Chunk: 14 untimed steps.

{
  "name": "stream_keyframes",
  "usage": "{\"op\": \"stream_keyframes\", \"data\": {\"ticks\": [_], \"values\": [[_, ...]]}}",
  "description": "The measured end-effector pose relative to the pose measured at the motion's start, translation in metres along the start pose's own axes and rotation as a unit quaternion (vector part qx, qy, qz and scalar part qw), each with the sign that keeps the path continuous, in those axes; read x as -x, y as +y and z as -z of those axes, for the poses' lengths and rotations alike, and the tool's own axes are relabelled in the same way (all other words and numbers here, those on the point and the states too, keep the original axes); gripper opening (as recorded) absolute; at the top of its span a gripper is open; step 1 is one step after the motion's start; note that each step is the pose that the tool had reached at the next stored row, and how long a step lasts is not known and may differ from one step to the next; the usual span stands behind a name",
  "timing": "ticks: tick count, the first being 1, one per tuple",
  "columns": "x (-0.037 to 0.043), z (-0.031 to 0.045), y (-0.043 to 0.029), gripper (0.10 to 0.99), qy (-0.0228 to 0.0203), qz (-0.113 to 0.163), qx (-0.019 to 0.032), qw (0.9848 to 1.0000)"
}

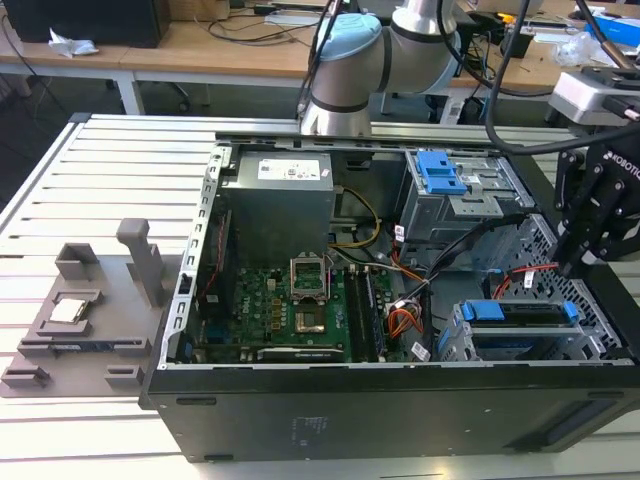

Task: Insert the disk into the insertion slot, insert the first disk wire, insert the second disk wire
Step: 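Insert the first disk wire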

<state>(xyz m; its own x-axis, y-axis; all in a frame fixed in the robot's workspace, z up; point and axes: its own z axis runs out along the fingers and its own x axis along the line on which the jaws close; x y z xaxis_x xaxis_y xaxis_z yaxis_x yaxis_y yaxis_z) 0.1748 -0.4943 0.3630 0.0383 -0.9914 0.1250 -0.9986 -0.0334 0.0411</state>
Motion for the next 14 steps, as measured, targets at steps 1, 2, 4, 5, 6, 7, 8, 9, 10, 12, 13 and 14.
{"op": "stream_keyframes", "data": {"ticks": [1,2,4,5,6,7,8,9,10,12,13,14], "values": [[0.0022,-0.0028,-0.0024,0.302,0.0042,0.002,0.0000,1.0000],[0.0041,-0.0046,-0.0040,0.302,0.0056,0.003,-0.0001,1.0000],[0.0065,-0.0051,-0.0056,0.302,0.0085,0.006,-0.0004,0.9999],[0.0068,-0.0031,-0.0055,0.302,0.0104,0.006,-0.0004,0.9999],[0.0074,-0.0008,-0.0055,0.302,0.0128,0.006,-0.0003,0.9999],[0.0097,0.0002,-0.0056,0.302,0.0151,0.007,-0.0003,0.9999],[0.0121,0.0006,-0.0057,0.302,0.0153,0.009,-0.0005,0.9998],[0.0153,0.0008,-0.0058,0.302,0.0154,0.010,-0.0008,0.9998],[0.0179,0.0001,-0.0059,0.302,0.0162,0.014,-0.0012,0.9998],[0.0181,-0.0015,-0.0067,0.302,0.0234,0.020,-0.0011,0.9995],[0.0181,-0.0022,-0.0071,0.302,0.0258,0.021,-0.0009,0.9994],[0.0183,-0.0035,-0.0078,0.302,0.0293,0.024,-0.0007,0.9993]]}}
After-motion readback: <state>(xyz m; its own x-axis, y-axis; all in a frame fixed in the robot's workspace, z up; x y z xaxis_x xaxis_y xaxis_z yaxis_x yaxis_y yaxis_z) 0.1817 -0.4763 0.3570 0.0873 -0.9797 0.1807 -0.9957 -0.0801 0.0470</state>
